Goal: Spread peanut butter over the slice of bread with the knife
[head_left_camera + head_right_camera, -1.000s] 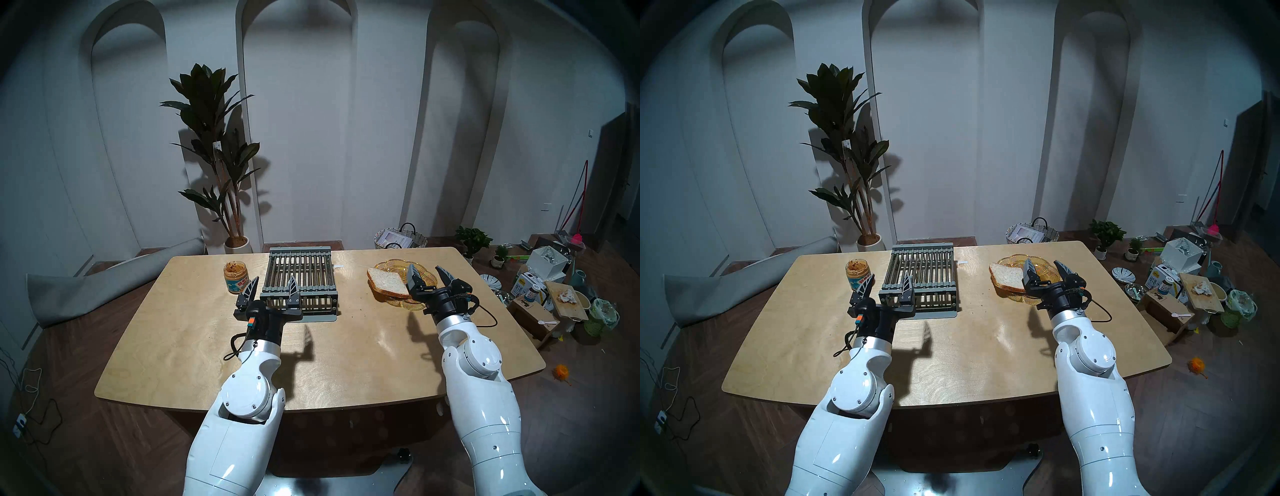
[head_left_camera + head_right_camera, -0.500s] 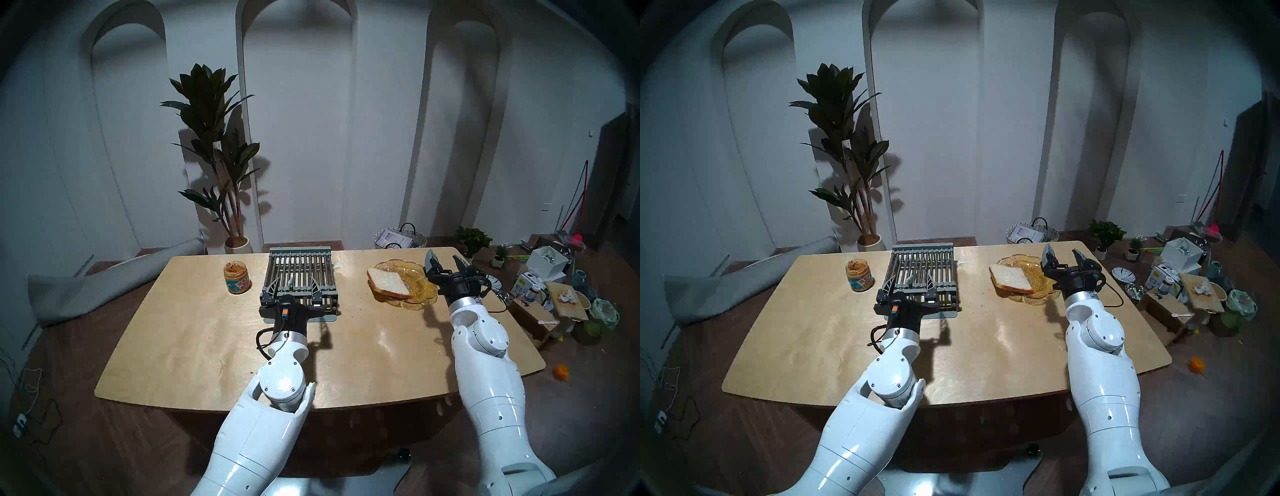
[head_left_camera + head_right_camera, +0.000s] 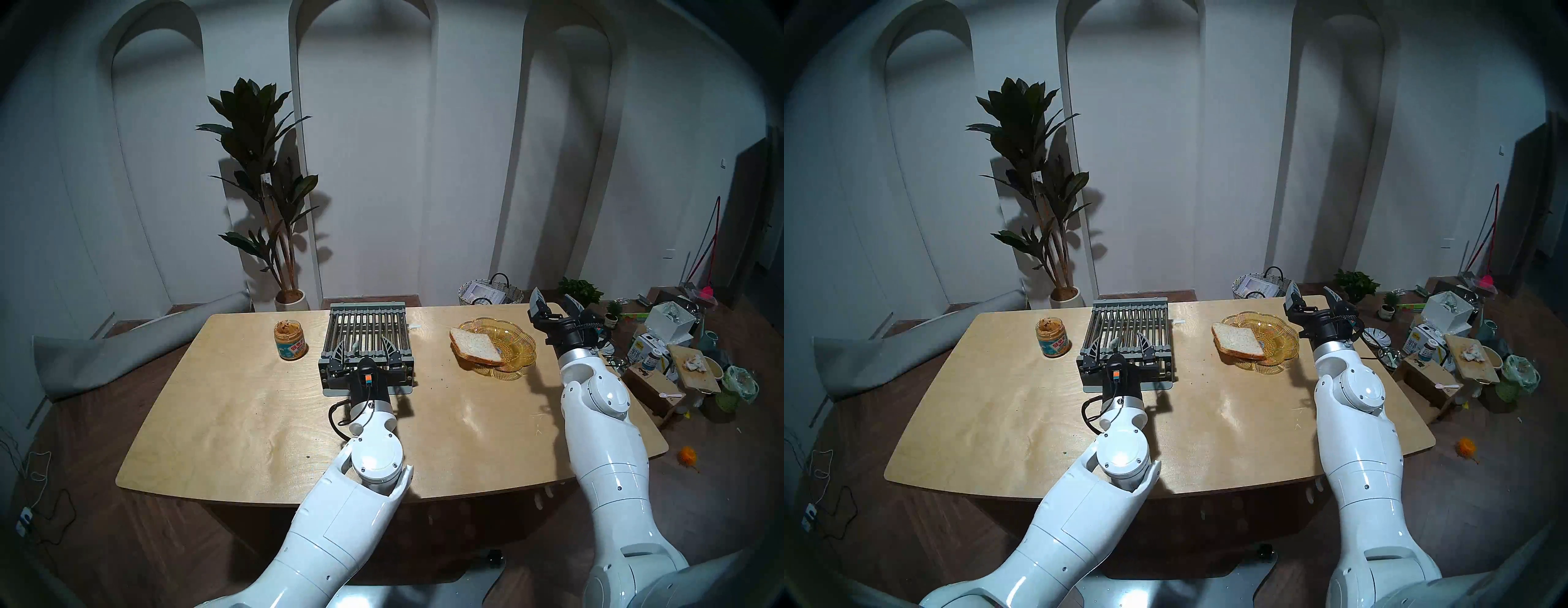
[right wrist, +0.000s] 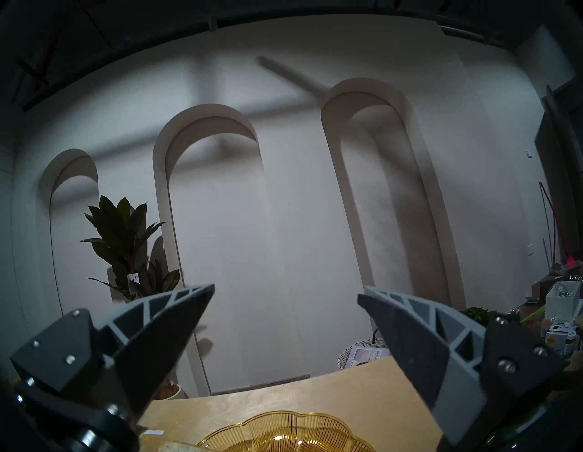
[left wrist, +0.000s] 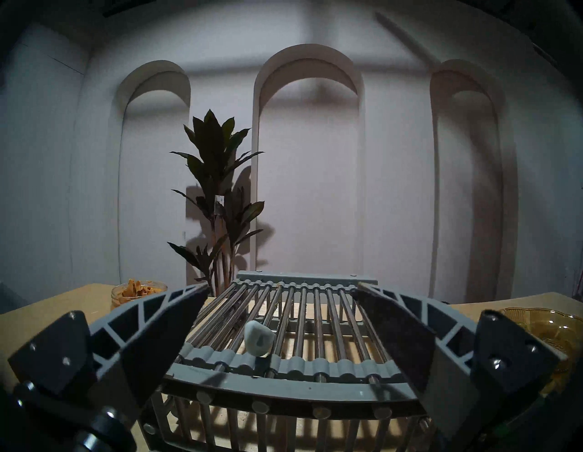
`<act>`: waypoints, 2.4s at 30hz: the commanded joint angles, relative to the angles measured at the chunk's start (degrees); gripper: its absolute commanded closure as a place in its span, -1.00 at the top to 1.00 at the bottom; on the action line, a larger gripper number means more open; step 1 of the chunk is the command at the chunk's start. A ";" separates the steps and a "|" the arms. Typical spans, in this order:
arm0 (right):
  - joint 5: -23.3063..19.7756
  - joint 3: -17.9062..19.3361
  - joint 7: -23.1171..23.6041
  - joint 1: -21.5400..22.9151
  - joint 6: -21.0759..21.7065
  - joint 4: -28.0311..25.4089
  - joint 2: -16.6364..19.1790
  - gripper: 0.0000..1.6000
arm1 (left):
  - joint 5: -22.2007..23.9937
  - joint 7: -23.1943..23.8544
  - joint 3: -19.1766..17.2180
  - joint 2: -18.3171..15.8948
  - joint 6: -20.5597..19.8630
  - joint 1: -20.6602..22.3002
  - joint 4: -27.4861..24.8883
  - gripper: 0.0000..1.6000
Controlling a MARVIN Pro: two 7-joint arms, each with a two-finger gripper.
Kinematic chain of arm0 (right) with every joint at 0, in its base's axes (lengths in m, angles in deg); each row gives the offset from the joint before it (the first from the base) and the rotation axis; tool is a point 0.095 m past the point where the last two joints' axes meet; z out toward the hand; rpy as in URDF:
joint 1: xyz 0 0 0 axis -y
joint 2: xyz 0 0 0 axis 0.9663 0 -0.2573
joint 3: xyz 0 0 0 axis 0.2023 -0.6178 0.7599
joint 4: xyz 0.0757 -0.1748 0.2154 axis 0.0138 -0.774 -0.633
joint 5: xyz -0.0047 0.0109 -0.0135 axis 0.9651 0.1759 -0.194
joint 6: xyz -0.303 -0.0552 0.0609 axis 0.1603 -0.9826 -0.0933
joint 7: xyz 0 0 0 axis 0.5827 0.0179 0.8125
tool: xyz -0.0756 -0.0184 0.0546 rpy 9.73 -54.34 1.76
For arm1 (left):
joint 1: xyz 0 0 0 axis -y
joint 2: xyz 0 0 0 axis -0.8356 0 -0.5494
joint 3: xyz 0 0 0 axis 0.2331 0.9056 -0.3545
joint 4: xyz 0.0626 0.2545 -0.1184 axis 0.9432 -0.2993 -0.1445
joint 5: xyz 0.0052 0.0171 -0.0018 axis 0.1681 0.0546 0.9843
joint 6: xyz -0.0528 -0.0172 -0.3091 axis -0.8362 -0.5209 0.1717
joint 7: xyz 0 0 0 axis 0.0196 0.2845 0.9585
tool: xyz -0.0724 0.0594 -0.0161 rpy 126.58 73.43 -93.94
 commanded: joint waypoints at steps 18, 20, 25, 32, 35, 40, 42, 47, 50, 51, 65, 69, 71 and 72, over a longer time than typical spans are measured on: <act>-1.46 0.76 4.01 4.44 -6.69 3.93 1.01 1.00 | 4.06 -1.33 3.00 0.59 8.27 4.14 2.81 1.00; -1.41 0.66 3.84 4.40 -6.75 3.55 0.77 1.00 | 4.56 -0.29 3.30 0.00 8.15 3.93 2.75 1.00; -1.30 0.55 3.45 4.13 -6.73 2.63 0.40 1.00 | 5.58 0.84 3.31 -0.98 7.89 4.13 2.94 1.00; -0.68 0.27 2.80 4.01 -6.96 2.17 -0.01 1.00 | 9.28 4.28 2.63 -2.42 8.08 5.30 4.26 1.00; -0.34 0.06 2.37 3.93 -7.02 1.97 -0.15 1.00 | 10.49 5.49 2.28 -2.69 8.33 6.07 5.14 1.00; 0.26 -0.11 1.55 3.74 -7.08 1.56 -0.42 1.00 | 12.22 7.58 1.76 -3.15 8.54 7.12 6.25 1.00; 0.46 -0.18 1.31 3.66 -7.11 1.39 -0.51 1.00 | 12.52 8.21 1.74 -3.30 8.84 7.38 6.64 1.00; 1.21 -0.29 0.43 3.37 -7.19 0.87 -0.70 1.00 | 13.75 9.76 1.69 -2.93 9.75 8.48 8.24 1.00; 1.67 -0.31 -0.03 3.22 -7.31 0.59 -0.73 1.00 | 14.14 10.38 1.77 -2.61 10.41 9.28 9.27 1.00; 1.74 -0.30 -0.13 3.16 -7.30 0.49 -0.73 1.00 | 14.35 10.62 1.75 -2.52 10.57 9.54 9.59 1.00; 2.95 0.27 -1.58 2.43 -7.31 -1.01 -0.64 1.00 | 15.05 11.91 1.08 -1.99 12.34 12.57 12.87 1.00; 3.20 0.39 -1.78 2.29 -7.24 -1.34 -0.69 1.00 | 14.93 12.02 1.16 -1.72 12.38 12.47 13.20 1.00; 3.27 0.46 -1.90 2.23 -7.18 -1.51 -0.78 1.00 | 14.84 12.28 1.36 -1.73 12.10 12.27 12.94 1.00; 3.23 0.51 -1.93 2.19 -7.16 -1.62 -0.81 1.00 | 14.86 12.27 1.39 -1.65 11.95 12.15 12.89 1.00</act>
